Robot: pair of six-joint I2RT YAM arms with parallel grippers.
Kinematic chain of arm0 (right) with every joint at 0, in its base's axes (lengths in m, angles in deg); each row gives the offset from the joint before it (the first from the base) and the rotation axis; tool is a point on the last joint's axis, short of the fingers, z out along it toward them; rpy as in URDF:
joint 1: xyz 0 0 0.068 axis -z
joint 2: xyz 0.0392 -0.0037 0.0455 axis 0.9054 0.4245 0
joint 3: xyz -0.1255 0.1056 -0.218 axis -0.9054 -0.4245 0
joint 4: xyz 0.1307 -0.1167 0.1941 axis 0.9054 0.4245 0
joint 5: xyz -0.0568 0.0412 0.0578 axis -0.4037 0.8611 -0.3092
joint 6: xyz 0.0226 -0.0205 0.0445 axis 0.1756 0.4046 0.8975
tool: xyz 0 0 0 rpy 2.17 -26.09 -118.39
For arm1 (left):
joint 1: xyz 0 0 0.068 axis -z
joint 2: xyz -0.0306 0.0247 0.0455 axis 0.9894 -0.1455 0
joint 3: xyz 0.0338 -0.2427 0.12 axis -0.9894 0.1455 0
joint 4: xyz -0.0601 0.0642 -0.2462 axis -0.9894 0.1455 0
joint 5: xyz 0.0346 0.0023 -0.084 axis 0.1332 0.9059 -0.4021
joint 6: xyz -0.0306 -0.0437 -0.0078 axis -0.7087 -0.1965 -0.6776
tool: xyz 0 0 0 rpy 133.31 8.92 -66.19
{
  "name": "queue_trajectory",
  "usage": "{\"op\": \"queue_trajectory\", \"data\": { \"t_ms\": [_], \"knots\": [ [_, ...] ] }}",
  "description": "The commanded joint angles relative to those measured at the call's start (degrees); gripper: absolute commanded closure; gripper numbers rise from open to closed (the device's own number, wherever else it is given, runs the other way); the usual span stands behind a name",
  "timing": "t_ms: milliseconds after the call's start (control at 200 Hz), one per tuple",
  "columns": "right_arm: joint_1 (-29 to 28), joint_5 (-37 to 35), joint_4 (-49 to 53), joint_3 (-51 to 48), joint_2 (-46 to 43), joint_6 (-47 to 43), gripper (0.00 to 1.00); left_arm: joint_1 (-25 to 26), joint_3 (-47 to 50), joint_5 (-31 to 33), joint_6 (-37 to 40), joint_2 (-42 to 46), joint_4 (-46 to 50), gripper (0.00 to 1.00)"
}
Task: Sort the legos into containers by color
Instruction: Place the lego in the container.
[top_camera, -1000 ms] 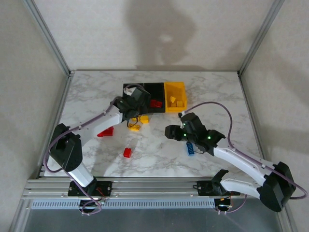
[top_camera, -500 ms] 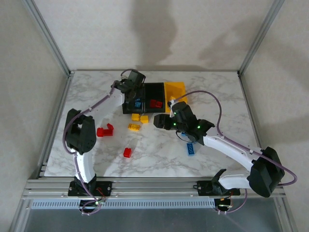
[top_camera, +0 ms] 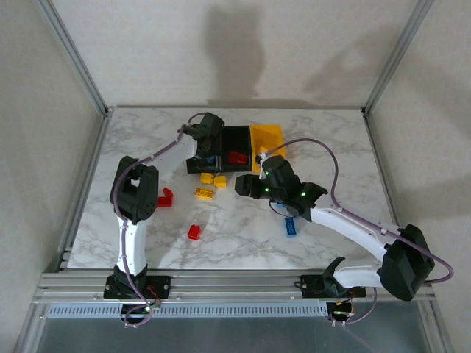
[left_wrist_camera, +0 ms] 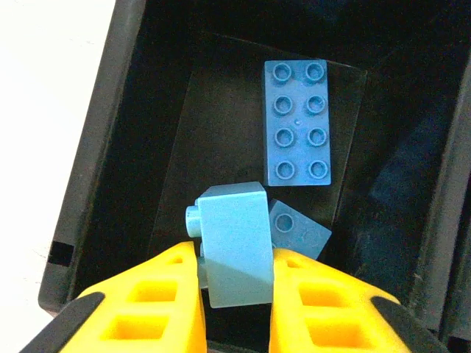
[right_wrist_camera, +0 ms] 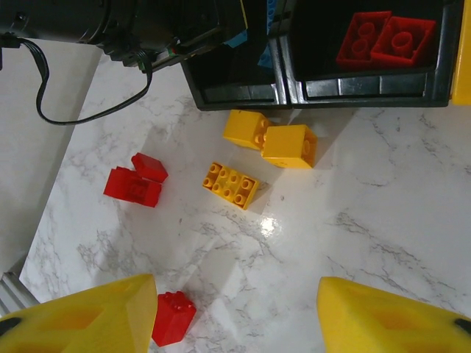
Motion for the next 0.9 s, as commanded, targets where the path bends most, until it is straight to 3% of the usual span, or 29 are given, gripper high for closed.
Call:
{"op": "queue_trajectory", "data": {
  "t_ms": [0,220,556,896],
  "knots": [
    [-0.55,-1.29,0.84,-0.77,-1.97,-0.51,0.41,-0.07,-0.03,2.01,0.53,-0.91,2.24,0.72],
    [-0.58,-2.71,3.1,0.04,-3.25,-0.08,0.41,0.01,0.1,1.34,0.53,0.77,1.65,0.5],
    [-0.58,-7.18,8.3,-0.29,-7.03,1.43,0.39,1.36,0.5,-2.54,1.65,7.96,2.03,0.43],
    [1.17,-11.45,16.88,0.99,-10.4,5.26,0.37,7.84,13.7,-8.53,-0.51,20.85,-2.72,0.43]
  ]
}}
